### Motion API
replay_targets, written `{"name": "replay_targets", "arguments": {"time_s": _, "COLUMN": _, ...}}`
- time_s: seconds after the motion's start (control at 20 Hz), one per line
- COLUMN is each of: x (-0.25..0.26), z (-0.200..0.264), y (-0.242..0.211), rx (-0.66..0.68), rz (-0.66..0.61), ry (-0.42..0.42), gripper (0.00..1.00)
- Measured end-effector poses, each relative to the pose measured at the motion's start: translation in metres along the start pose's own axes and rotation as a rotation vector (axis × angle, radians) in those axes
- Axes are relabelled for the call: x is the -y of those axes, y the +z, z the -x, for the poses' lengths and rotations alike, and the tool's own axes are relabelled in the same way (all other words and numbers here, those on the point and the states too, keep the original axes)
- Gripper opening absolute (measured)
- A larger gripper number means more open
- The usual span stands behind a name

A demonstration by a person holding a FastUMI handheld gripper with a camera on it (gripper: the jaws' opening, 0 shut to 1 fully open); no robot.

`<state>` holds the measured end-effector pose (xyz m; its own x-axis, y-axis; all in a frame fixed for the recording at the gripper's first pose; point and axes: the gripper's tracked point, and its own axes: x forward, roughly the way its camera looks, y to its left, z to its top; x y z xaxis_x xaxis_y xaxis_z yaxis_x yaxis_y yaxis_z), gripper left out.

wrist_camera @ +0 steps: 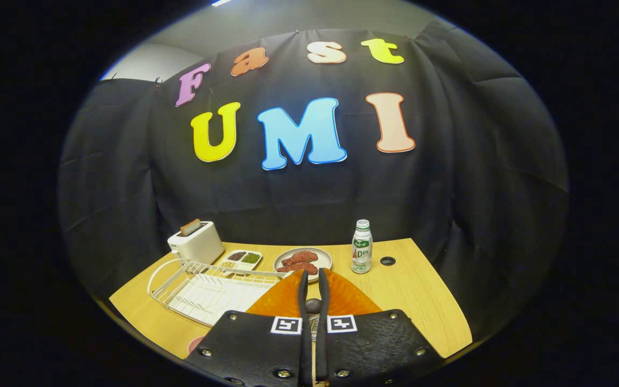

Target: Take the plate from the dish rack, then take the spoon from the basket and place it into the plate.

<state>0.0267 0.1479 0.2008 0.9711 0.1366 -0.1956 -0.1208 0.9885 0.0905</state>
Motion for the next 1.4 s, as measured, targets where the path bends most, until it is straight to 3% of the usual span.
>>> {"name": "replay_targets", "arguments": {"time_s": 0.3, "x": -0.048, "z": 0.036, "y": 0.009, "rx": 0.009, "rz": 0.015, "ry": 0.031, "gripper": 0.03}}
{"name": "replay_targets", "arguments": {"time_s": 0.7, "x": -0.111, "z": 0.062, "y": -0.032, "rx": -0.076, "rz": 0.035, "ry": 0.088, "gripper": 0.03}}
{"name": "replay_targets", "arguments": {"time_s": 1.4, "x": -0.185, "z": 0.035, "y": -0.134, "rx": -0.314, "rz": 0.095, "ry": 0.145, "gripper": 0.03}}
